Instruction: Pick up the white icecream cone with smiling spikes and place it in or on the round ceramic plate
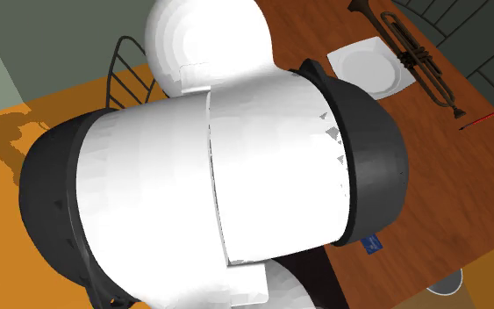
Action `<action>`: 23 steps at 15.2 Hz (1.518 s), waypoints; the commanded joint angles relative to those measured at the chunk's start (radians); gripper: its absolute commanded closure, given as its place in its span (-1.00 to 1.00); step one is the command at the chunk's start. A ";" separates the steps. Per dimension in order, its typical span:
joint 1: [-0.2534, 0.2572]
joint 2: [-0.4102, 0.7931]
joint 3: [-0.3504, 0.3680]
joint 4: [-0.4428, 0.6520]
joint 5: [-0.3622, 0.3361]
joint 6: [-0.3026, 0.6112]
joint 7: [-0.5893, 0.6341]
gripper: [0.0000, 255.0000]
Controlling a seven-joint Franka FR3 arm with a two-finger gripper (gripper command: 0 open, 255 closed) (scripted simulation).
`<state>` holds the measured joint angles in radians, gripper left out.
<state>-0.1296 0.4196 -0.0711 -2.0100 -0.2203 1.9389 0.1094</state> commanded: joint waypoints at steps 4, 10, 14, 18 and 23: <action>-0.008 0.020 -0.007 -0.051 -0.010 0.072 0.006 -1.00; -0.008 0.020 -0.007 -0.051 -0.010 0.072 0.006 -1.00; -0.008 0.020 -0.006 -0.051 -0.010 0.071 0.006 1.00; -0.008 0.020 -0.006 -0.051 -0.010 0.071 0.006 1.00; -0.008 0.009 -0.007 -0.052 -0.010 0.062 0.004 1.00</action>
<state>-0.1372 0.4343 -0.0773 -2.0627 -0.2299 2.0062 0.1150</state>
